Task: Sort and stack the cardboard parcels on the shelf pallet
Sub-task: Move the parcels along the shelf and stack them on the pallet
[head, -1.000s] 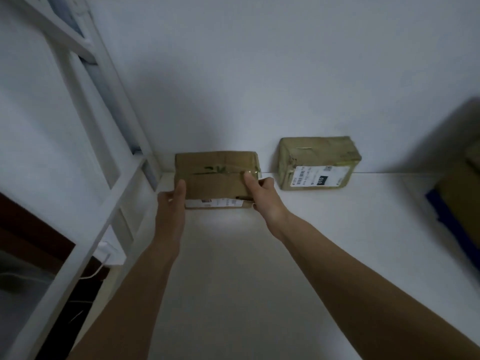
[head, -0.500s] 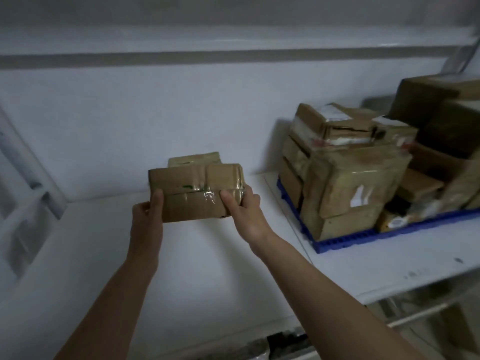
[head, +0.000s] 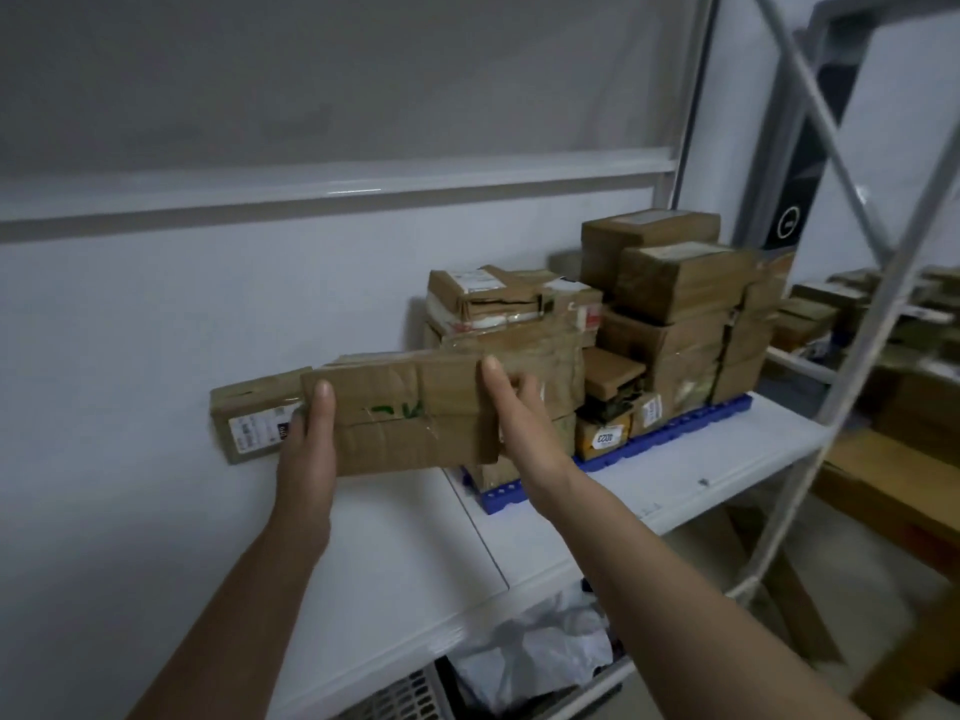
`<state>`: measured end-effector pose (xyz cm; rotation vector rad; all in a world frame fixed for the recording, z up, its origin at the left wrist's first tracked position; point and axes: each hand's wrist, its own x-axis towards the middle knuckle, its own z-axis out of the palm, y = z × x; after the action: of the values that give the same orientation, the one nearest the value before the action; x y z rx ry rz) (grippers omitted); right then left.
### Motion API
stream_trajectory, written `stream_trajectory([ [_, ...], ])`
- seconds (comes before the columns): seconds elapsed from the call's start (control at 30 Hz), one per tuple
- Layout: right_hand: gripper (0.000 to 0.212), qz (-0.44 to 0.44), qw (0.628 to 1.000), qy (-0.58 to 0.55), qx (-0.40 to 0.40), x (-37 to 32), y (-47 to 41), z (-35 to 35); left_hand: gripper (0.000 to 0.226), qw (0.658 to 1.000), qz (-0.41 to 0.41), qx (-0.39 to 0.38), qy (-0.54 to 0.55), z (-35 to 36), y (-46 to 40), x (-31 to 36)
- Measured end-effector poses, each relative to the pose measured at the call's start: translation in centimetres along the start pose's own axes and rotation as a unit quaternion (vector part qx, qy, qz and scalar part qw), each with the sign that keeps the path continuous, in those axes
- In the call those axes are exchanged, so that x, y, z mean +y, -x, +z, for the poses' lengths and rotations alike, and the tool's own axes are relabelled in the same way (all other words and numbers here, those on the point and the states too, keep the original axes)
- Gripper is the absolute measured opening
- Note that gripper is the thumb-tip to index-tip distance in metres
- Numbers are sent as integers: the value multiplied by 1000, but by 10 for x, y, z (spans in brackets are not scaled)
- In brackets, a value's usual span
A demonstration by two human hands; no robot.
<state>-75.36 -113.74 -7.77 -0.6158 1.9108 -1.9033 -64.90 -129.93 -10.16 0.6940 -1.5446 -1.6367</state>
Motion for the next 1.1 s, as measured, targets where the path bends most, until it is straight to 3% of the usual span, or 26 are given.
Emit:
stream_trajectory([
  [0.1,79,6,999,-17,38,-4,4,-32,96,999,5,-32,-4,29,18,4],
  [0.23,104,47,997,-25,48,-6,5,-67,60,998,6,-61,-26,61,34,8],
  [0.33,87,69,995,-54,50,-7,-4,-88,51,996,4,-80,-47,81,36,14],
  [0.47,67,45,995,-63,60,-17,-24,-104,66,993,19,-90,-71,102,23,26],
  [0.57,54,21,996,-60,65,-22,-43,-112,57,991,37,-99,-81,120,5,35],
  [0.63,56,8,995,-71,65,-23,-57,-118,60,988,50,-118,-85,133,-10,42],
  [0.73,58,-23,995,-74,62,-35,-81,-131,83,986,30,-154,-53,157,-38,50],
  [0.83,65,-50,995,-66,50,-51,-107,-147,73,983,-30,-183,8,179,-65,58],
  [0.93,73,-52,996,-66,35,-66,-133,-161,61,983,-39,-175,28,198,-92,66],
  [1.1,57,-35,996,-71,32,-87,-174,-173,57,984,-40,-175,3,222,-128,75],
])
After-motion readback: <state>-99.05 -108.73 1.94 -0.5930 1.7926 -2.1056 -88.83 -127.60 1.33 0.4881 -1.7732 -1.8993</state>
